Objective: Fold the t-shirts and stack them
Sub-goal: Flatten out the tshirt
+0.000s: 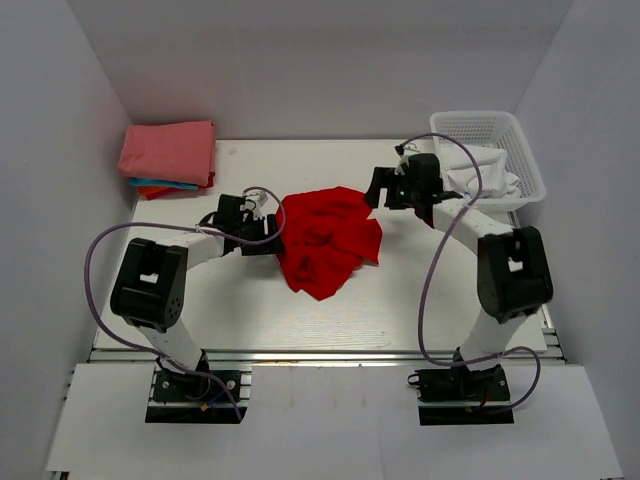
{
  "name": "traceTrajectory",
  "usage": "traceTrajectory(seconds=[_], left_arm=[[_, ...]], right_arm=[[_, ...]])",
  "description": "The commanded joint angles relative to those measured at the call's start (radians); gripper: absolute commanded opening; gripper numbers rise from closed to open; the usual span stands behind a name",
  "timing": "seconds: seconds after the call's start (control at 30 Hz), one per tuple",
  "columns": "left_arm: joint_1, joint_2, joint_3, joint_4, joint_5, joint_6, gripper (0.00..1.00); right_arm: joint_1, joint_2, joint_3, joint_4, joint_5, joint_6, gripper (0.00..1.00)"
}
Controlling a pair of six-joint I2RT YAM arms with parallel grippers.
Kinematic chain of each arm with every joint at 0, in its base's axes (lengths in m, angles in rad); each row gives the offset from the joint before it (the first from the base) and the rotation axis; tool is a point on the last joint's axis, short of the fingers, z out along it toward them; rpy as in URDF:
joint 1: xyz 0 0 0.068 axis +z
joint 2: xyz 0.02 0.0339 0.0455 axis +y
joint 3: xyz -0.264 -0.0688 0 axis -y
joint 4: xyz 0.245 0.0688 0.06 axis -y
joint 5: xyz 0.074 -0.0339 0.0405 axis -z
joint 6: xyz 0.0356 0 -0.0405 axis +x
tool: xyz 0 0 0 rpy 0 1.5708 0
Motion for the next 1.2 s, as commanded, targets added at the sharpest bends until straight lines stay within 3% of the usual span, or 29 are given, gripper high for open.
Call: traceTrajectory(seconds=[0.0,0.17,0.2,0.27,0.33,0.37,0.43,0.53,0.57,0.67,0.83,1.0,1.17], left_arm=[[-0.019,0.031,0.064,-0.007,-0.039,-0.003,0.73],[-0.029,0.094,0.107,-0.007,-0.057,-0.023,0.46],[-0.029,0.115,0.127,-0.007,-0.057,-0.023,0.33],[-0.038,0.125,0.147,-0.017,-0.067,-0.023,0.24],[-0.038,0.136,0.159,-0.028,-0.067,-0.023,0.04],[-0.038,0.136,0.159,-0.037,-0.08,-0.032,0.0],[-0.038,0.136,0.159,-0.037,-0.091,-0.032,0.0],[-0.038,0.126,0.168,-0.037,-0.1,-0.032,0.0],[-0.038,0.114,0.179,-0.037,-0.1,-0.032,0.0],[-0.038,0.088,0.197,-0.037,-0.122,-0.032,0.0],[-0.038,0.018,0.26,-0.103,-0.221,-0.011,0.0],[-0.038,-0.132,0.28,-0.112,-0.297,0.032,0.0],[-0.038,-0.3,0.28,-0.112,-0.346,0.074,0.0]], right_arm=[[0.008,0.088,0.139,-0.021,0.064,-0.071,0.9],[0.024,0.31,0.302,-0.05,0.135,-0.115,0.9],[0.027,0.326,0.327,-0.05,0.141,-0.121,0.9],[0.033,0.381,0.356,-0.05,0.146,-0.126,0.9],[0.036,0.401,0.39,-0.087,0.146,-0.138,0.9],[0.039,0.43,0.396,-0.092,0.14,-0.141,0.89],[0.042,0.456,0.414,-0.095,0.133,-0.146,0.86],[0.053,0.473,0.417,-0.101,0.104,-0.151,0.65],[0.051,0.475,0.416,-0.096,0.095,-0.151,0.42],[0.056,0.458,0.414,-0.078,0.057,-0.146,0.0],[0.053,0.339,0.35,0.023,0.086,-0.128,0.0],[0.054,0.121,0.212,0.156,0.158,-0.134,0.0],[0.051,-0.12,0.152,0.182,0.176,-0.172,0.0]])
